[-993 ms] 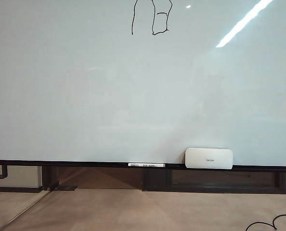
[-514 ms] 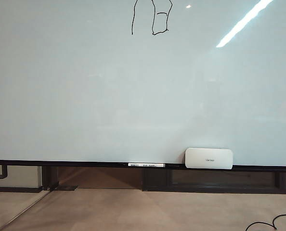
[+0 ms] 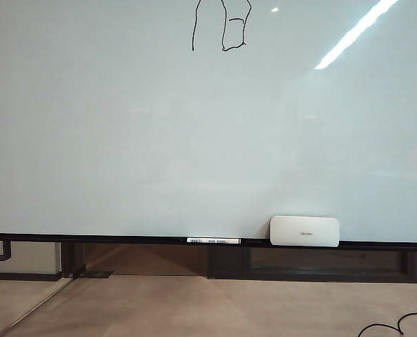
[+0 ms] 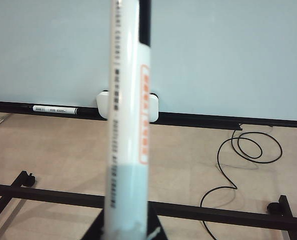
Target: Reach to the right to find the marker pen, pick it up, and write the number 18 on the whiteboard.
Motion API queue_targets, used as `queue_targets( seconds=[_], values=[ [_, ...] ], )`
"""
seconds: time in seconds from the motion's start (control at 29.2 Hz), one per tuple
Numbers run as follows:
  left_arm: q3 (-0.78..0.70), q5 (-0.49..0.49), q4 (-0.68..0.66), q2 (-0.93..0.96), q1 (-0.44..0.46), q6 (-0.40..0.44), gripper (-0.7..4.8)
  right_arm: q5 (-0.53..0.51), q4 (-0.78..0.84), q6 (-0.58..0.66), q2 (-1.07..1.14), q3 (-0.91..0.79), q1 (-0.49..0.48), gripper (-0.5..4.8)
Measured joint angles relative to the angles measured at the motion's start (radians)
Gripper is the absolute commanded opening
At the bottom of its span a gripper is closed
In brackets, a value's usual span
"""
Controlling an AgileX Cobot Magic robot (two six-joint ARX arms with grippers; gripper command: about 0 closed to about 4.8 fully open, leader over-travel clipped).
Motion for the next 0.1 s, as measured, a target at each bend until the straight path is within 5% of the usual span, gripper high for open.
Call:
queue_targets(
  seconds=[0.1],
  values=[
    [0.000,0.000,0.000,0.000,0.000,0.000,-0.04,0.000,0.000,0.000,0.000,0.000,0.000,-0.01]
  ],
)
